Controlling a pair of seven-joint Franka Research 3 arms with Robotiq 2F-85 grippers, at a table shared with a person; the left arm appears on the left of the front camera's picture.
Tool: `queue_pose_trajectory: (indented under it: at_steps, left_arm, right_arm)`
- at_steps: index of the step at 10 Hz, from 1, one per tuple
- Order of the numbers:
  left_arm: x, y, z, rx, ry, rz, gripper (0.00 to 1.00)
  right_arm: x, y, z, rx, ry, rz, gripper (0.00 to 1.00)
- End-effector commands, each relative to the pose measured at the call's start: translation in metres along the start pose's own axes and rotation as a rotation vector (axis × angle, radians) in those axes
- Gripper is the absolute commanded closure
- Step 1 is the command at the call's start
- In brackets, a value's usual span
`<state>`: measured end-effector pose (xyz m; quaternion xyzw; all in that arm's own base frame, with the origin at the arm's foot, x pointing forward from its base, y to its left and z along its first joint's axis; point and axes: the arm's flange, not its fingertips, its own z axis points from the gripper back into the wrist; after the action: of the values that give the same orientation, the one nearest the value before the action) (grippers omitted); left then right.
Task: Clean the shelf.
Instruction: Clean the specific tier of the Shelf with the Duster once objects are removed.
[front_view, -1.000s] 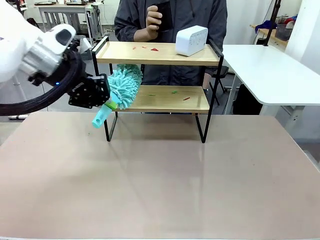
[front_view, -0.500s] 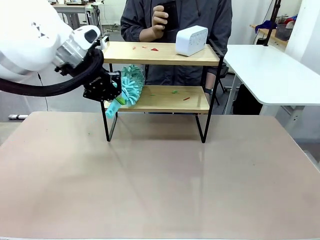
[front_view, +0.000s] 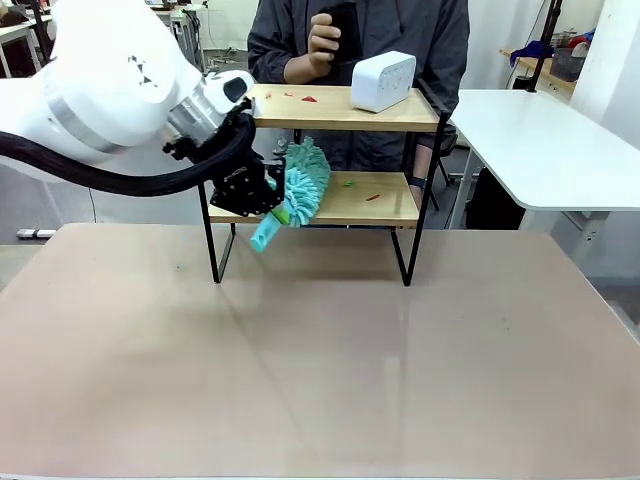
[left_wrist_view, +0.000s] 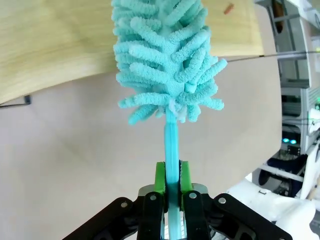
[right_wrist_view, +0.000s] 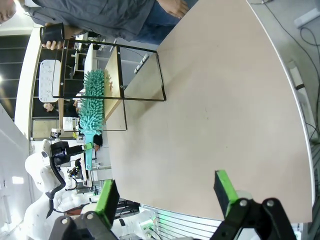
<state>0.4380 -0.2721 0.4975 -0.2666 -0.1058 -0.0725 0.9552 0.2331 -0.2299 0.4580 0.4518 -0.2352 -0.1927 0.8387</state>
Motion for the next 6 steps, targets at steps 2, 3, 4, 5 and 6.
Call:
queue_pose_trajectory:
  at_steps: [2, 3, 4, 5, 6]
  left_arm:
    - [0.009, -0.013, -0.018, -0.074, 0.067, -0.111, 0.88]
    - [0.009, -0.018, -0.022, -0.093, 0.093, -0.146, 0.88]
    - [0.007, -0.024, -0.022, -0.121, 0.123, -0.212, 0.88]
    - [0.005, -0.026, -0.019, -0.130, 0.162, -0.276, 0.88]
    - [-0.001, -0.026, -0.013, -0.152, 0.286, -0.359, 0.88]
  right_arm:
    - [0.002, 0.001, -0.001, 0.023, -0.011, 0.024, 0.00]
    - [0.002, 0.001, -0.001, 0.023, -0.011, 0.024, 0.00]
    - [0.002, 0.001, -0.001, 0.023, -0.011, 0.024, 0.00]
    - [0.002, 0.001, -0.001, 0.023, -0.011, 0.024, 0.00]
    - [0.002, 0.001, -0.001, 0.023, -0.011, 0.024, 0.00]
